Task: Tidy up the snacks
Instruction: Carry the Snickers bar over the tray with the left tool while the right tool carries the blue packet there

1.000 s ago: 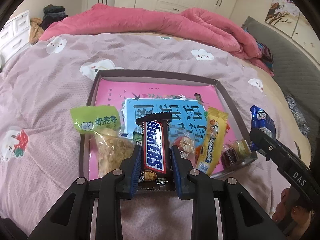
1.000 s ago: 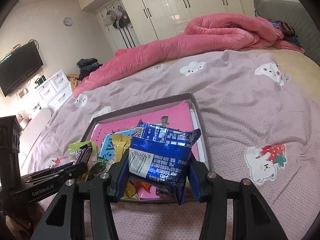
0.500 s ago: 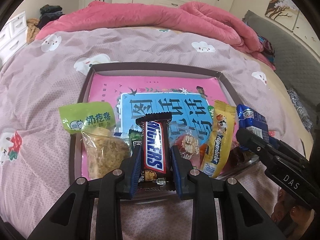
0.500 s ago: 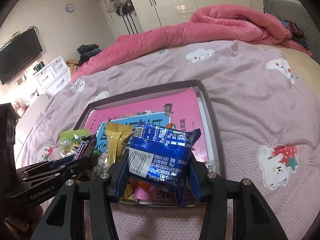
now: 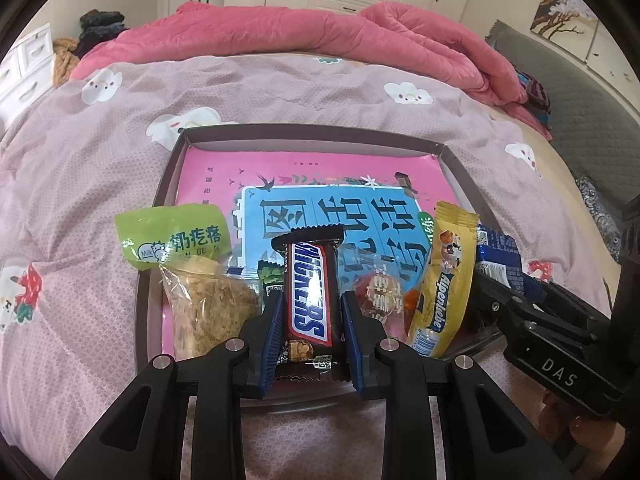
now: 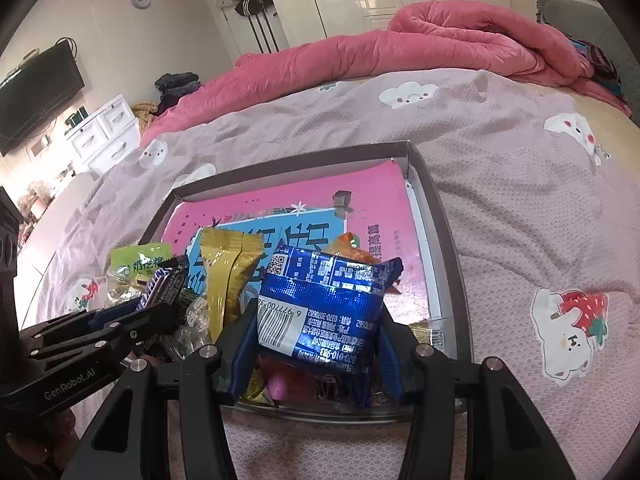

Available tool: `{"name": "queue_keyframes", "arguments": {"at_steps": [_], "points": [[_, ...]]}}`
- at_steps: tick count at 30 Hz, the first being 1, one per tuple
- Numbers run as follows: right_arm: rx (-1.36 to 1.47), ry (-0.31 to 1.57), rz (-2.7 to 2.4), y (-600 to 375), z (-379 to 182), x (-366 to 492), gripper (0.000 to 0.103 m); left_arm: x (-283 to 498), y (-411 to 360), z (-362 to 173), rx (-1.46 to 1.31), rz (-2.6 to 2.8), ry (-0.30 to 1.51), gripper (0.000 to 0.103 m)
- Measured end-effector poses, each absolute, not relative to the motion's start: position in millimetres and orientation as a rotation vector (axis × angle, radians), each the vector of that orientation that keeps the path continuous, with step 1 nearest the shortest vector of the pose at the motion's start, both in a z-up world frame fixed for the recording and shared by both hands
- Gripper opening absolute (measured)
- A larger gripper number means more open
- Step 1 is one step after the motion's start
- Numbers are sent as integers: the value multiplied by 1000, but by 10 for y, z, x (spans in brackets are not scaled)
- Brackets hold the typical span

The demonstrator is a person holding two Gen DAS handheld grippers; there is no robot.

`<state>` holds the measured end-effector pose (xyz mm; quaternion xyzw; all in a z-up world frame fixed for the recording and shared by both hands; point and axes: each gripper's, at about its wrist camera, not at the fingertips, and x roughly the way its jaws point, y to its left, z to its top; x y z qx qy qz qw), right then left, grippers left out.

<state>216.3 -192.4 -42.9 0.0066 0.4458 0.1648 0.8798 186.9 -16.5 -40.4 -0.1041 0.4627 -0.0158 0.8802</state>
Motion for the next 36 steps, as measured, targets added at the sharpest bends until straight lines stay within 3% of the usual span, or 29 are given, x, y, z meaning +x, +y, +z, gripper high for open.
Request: {"name": "queue_keyframes", "arguments": {"at_steps": [36], "points": [[88,917,305,-2124,-327,2085,56,1867,-144,-380,-240,-59,954,29]]}}
